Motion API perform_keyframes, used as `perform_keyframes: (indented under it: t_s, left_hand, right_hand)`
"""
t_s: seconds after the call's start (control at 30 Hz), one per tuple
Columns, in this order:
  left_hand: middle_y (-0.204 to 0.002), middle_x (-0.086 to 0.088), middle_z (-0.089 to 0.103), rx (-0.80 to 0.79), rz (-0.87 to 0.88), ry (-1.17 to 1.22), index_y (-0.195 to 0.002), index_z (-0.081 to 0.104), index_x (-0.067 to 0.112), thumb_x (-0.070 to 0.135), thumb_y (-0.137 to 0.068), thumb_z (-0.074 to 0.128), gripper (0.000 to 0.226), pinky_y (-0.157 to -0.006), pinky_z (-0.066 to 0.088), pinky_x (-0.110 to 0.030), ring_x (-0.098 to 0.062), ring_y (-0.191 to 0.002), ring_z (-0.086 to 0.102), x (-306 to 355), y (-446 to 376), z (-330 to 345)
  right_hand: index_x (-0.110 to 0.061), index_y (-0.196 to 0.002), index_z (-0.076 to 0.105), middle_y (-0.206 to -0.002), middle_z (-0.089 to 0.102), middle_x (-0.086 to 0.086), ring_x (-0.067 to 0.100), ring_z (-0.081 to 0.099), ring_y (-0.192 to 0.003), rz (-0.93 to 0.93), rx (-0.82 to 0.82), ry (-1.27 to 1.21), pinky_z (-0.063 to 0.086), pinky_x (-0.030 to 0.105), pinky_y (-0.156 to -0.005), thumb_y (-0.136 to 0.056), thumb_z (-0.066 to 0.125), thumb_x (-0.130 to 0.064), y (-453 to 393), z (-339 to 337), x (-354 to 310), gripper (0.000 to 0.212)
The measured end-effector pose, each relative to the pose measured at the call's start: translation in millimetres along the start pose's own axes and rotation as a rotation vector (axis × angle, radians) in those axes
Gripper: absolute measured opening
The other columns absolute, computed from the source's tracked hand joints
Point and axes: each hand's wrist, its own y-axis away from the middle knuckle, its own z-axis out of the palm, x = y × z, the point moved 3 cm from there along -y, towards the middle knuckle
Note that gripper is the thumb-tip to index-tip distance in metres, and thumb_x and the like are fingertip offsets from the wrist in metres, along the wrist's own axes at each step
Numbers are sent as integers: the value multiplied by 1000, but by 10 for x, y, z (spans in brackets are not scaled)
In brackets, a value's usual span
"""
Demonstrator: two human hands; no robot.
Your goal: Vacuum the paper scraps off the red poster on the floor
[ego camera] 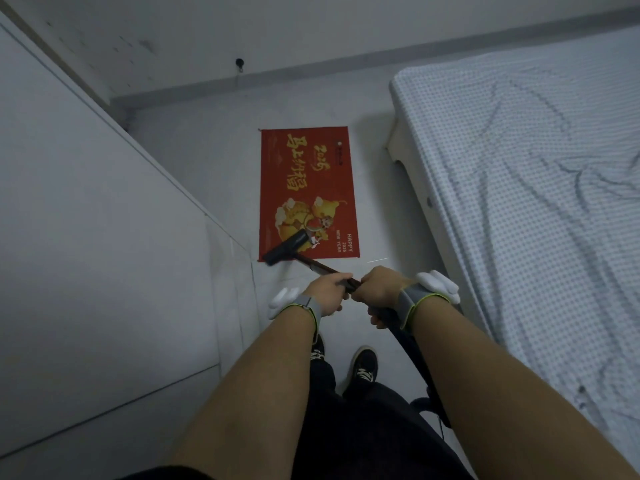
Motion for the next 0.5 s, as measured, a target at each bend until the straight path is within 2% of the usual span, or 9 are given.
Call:
perform_keyframes:
  t_s: [0.1,0.27,0.4,0.5]
  left_hand:
    - [-111,-5,66,-44,-10,-15,-142,49,30,19,-103,32,44,-64,48,-26,-21,-83,64,53,78,96]
    - [-102,-3,71,-79,0,-36,-137,54,26,19,-101,35,41,-67,49,-27,-17,-81,66,114,185,231]
    - [-95,-5,74,-109,8,-13,-124,59,25,17,-98,38,35,-76,53,-32,-18,-80,68,212,239,264]
    - [-92,-12,74,-73,33,2,-117,61,21,15,-97,38,31,-72,51,-31,-21,-75,67,327,217,256]
  right_hand:
    - [5,-111,64,-77,65,21,27,64,-53,11,3,24,58,32,-55,-97,60,-17,46,-43,137,26]
    - [2,-111,67,-79,67,20,25,65,-56,6,4,35,60,34,-59,-96,61,-15,166,-127,348,23]
    - [-3,-110,70,-76,67,17,22,64,-55,-18,13,14,57,28,-51,-95,63,-16,276,-243,462,21]
    - [-6,-108,71,-69,63,14,21,59,-49,-45,19,-90,52,26,-47,-94,63,-15,316,-310,532,18]
